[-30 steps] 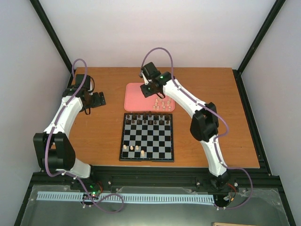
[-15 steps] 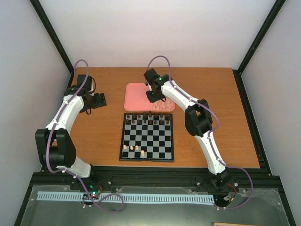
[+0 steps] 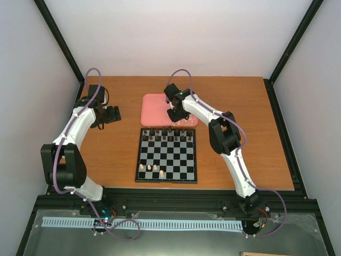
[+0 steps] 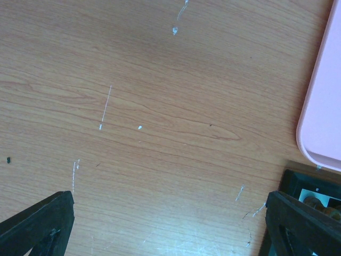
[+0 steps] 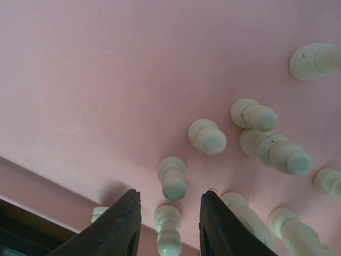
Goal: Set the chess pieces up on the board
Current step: Pick up the chess piece from the storage box.
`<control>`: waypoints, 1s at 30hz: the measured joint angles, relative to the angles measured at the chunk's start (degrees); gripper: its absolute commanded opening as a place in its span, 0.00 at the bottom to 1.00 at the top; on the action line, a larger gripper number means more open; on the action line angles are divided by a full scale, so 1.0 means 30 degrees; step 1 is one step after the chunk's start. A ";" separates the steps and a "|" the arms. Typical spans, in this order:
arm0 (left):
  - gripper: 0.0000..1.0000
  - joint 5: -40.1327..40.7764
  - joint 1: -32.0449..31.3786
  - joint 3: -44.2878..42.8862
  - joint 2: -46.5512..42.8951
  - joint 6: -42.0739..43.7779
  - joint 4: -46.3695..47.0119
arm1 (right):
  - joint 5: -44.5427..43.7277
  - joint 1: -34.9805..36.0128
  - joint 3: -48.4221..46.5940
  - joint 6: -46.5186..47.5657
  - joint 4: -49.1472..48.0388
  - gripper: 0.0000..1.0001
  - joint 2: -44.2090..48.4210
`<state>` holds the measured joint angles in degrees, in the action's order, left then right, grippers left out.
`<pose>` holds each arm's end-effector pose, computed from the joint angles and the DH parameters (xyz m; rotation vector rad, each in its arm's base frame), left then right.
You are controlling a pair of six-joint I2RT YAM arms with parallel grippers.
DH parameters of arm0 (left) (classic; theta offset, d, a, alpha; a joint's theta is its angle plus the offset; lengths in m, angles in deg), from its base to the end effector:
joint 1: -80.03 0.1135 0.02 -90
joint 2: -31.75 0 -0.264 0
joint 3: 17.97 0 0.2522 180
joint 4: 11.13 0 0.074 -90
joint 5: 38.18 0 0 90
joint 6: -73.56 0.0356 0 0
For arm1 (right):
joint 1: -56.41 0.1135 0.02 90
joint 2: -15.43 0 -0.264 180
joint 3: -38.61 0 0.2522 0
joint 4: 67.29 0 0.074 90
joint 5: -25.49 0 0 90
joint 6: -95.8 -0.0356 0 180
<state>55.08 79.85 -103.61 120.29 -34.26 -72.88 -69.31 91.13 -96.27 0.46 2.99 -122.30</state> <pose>0.3121 0.0010 0.2657 -0.4304 2.6613 -0.0191 0.4119 0.2818 0.1738 -0.7022 2.7482 0.0324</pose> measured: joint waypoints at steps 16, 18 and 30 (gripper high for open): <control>1.00 0.0051 0.0000 0.0000 0.0000 -0.0015 -0.0015 | 0.0750 -0.0226 -0.0743 0.0036 -0.0153 0.23 -0.0138; 1.00 0.0051 0.0000 0.0000 0.0000 -0.0015 -0.0015 | 0.0758 -0.0226 -0.0750 0.0036 -0.0146 0.23 -0.0197; 1.00 0.0058 0.0000 0.0000 0.0000 -0.0015 -0.0022 | 0.0765 -0.0240 -0.0794 0.0080 0.0000 0.05 -0.0729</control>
<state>55.26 79.85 -103.61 120.29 -34.31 -72.95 -67.02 90.41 -98.65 0.70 2.99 -124.49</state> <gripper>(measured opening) 0.997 0.127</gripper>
